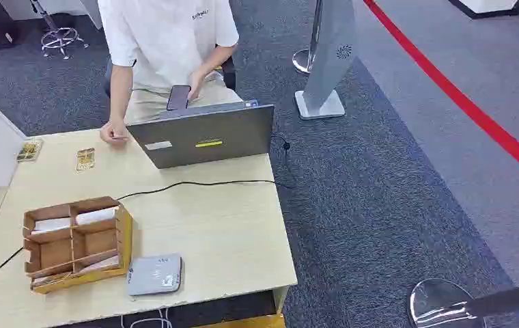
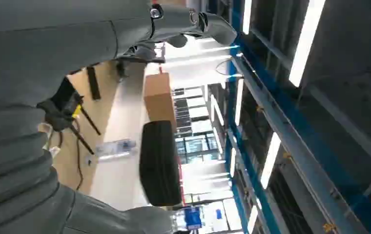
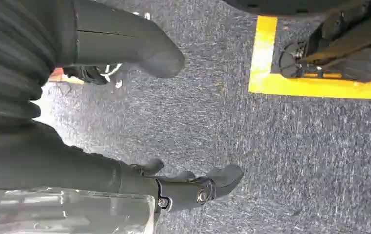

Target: Pass the card to the sensor for recognition and then transmit it.

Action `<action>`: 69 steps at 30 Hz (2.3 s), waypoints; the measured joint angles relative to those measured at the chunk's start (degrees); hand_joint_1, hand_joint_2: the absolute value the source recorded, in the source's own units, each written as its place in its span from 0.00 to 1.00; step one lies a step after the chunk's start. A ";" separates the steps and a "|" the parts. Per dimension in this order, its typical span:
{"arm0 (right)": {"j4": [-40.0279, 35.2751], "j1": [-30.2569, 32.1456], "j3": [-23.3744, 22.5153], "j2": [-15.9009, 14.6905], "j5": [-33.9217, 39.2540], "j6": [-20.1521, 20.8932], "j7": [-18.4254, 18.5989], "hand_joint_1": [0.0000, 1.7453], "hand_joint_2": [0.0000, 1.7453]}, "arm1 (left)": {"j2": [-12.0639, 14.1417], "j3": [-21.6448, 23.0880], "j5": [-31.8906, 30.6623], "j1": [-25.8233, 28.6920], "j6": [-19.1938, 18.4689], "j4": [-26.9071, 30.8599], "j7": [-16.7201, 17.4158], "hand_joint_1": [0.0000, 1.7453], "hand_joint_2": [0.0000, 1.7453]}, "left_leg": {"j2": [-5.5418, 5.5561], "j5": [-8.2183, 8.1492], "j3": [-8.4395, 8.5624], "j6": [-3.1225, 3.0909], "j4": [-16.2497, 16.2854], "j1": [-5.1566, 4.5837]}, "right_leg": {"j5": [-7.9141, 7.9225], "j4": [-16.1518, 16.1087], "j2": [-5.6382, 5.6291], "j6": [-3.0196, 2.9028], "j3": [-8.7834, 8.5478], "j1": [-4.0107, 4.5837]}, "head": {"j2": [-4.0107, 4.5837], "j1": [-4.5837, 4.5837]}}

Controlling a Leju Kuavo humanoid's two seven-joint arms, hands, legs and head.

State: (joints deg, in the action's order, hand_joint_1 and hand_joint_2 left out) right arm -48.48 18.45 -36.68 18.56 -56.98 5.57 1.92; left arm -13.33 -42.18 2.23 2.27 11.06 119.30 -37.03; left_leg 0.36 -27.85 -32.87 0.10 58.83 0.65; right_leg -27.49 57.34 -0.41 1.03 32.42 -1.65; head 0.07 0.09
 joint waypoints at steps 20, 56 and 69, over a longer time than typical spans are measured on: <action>-4.87 3.00 5.00 0.63 2.40 1.62 4.67 0.00 1.00 | 6.49 25.93 -26.33 -6.28 2.42 0.15 17.26 0.00 1.00 | -0.01 0.00 -0.01 0.00 0.02 0.00 | 0.04 0.00 0.00 -0.04 0.03 0.00 | 0.00 0.02; -6.21 3.19 6.51 1.27 -0.26 4.26 9.31 0.00 1.00 | 14.77 62.22 -67.97 -17.51 -5.21 -16.75 54.38 0.00 1.00 | -0.01 0.00 -0.04 0.00 0.05 0.00 | 0.05 0.00 -0.04 -0.03 0.04 0.00 | 0.00 0.02; -9.99 5.88 9.62 1.29 2.78 4.81 11.70 0.00 1.00 | 15.28 62.94 -67.08 -17.44 -4.94 -17.79 53.33 1.00 1.00 | 0.00 0.00 -0.07 0.00 0.05 0.00 | 0.05 0.00 -0.02 -0.03 0.04 0.00 | 0.00 0.04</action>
State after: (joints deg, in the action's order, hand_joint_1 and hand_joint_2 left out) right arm -58.47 24.32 -27.06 19.85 -54.20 10.38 13.62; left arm 1.95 20.76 -64.85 -15.17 6.12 101.50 16.31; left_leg 0.36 -27.85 -32.93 0.09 58.87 0.64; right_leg -27.45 57.35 -0.43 0.99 32.46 -1.65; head 0.07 0.13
